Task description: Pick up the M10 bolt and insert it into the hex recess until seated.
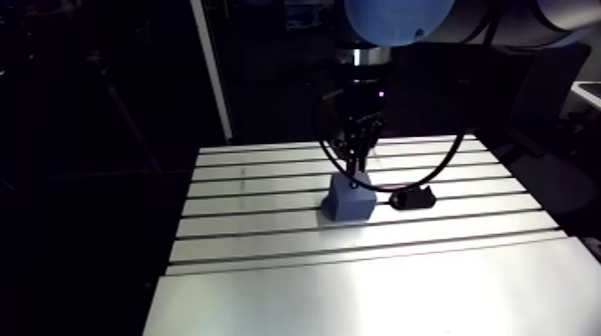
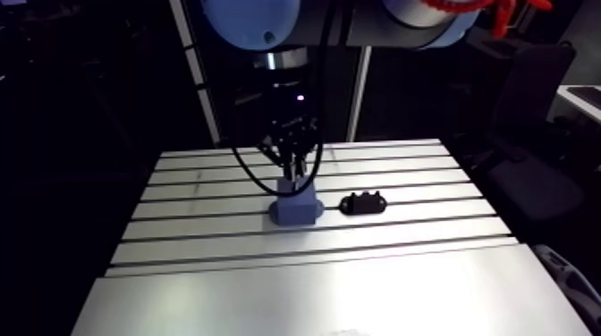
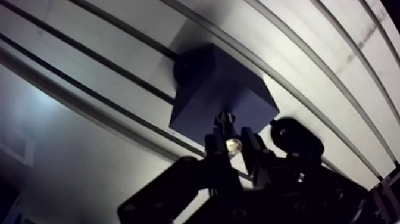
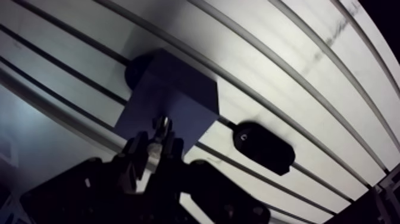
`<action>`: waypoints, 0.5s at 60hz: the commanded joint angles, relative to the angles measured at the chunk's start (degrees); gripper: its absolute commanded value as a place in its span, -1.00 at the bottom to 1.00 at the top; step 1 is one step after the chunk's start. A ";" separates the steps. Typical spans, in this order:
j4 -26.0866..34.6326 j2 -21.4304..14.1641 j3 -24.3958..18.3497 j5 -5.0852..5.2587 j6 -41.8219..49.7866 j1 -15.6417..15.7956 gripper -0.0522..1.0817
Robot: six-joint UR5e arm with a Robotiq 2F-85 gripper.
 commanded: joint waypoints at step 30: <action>0.17 0.36 0.17 0.04 -0.02 -0.01 0.94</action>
